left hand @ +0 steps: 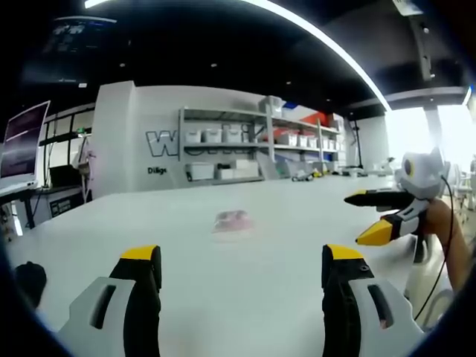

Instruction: Open the resealable bag by pulling the two sides of the seal apart until the entire bag opening is separated and visibly accessible.

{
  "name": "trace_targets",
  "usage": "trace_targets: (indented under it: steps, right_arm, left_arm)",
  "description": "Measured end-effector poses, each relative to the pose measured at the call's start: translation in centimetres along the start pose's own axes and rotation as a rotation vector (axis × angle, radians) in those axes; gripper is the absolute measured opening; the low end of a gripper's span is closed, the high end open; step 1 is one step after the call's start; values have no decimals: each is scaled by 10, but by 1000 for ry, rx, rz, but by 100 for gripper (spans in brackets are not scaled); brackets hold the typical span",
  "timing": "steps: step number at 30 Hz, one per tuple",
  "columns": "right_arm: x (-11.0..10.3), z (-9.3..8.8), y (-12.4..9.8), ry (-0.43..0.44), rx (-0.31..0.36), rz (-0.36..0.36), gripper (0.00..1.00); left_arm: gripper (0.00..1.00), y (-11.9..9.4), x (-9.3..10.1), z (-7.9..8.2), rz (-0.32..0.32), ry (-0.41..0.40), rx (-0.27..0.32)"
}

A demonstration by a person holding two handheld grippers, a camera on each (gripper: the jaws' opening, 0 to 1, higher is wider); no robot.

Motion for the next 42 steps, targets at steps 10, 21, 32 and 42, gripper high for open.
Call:
trace_targets:
  steps: [10, 21, 32, 42]
  right_arm:
    - [0, 0, 3, -3, -5, 3, 87]
    - [-2, 4, 9, -13, -2, 14, 86]
    - [-3, 7, 16, -25, 1, 24, 84]
    - [-6, 12, 23, -32, 14, 41, 82]
  left_arm:
    - [89, 2, 0, -2, -6, -5, -3]
    - [88, 4, 0, -4, -8, -8, -6]
    - [88, 5, 1, -6, -16, -18, -2]
    - [88, 8, 5, -6, -32, -18, 0]
Point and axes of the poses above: the point that each gripper's makers call its tool centre point, and the gripper's own axes: y roughly forward along the fingers, x roughly to its right, z roughly out of its top, the point moved 5 cm from there along -y, roughly backward along the fingers, and after that the axes turned 5 degrees about -x, right-handed, at the moved point
